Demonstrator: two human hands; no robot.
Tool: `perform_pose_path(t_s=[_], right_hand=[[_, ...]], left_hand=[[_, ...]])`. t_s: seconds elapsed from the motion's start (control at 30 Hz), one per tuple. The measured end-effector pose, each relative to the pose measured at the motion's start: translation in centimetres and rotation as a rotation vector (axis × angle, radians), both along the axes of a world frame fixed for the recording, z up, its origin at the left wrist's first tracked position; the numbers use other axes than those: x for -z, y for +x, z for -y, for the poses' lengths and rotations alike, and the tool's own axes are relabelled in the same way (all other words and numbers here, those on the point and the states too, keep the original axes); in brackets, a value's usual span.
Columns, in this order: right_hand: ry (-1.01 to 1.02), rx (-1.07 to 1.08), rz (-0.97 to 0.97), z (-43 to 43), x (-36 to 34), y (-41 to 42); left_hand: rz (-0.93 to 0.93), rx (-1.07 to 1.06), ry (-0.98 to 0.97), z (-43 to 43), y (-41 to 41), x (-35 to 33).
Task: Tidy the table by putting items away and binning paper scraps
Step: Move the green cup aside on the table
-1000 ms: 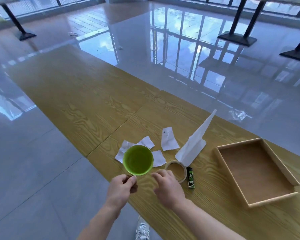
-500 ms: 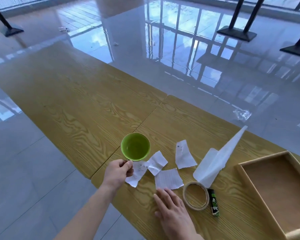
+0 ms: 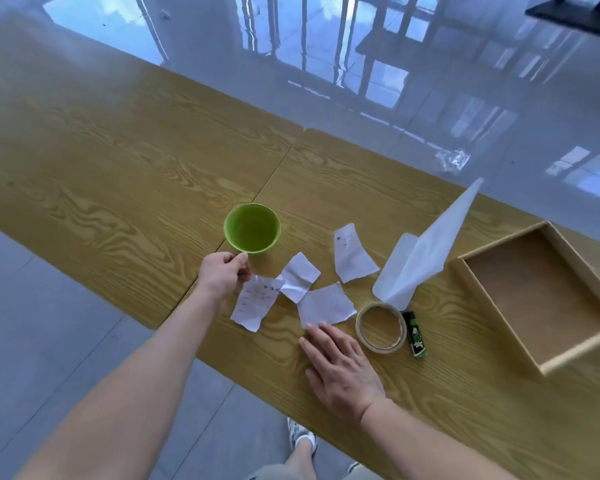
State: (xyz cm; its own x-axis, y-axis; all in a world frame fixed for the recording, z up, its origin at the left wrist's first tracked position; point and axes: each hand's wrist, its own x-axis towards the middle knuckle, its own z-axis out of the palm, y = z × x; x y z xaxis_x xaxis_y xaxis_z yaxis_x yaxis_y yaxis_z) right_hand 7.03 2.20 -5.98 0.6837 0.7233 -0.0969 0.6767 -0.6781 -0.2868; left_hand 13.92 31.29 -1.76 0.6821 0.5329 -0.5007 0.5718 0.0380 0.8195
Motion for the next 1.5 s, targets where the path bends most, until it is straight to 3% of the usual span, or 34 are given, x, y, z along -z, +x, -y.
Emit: perform_pose_path(t_s=[0.97, 1.5], right_hand=[[0.011, -0.013, 0.03, 0.0, 0.6, -0.1], [0.008, -0.008, 0.021, 0.0, 1.1, -0.3]], left_hand=[[0.05, 0.057, -0.119, -1.9, 1.4, 0.9], [0.067, -0.054, -0.002, -2.2, 0.9, 1.2]])
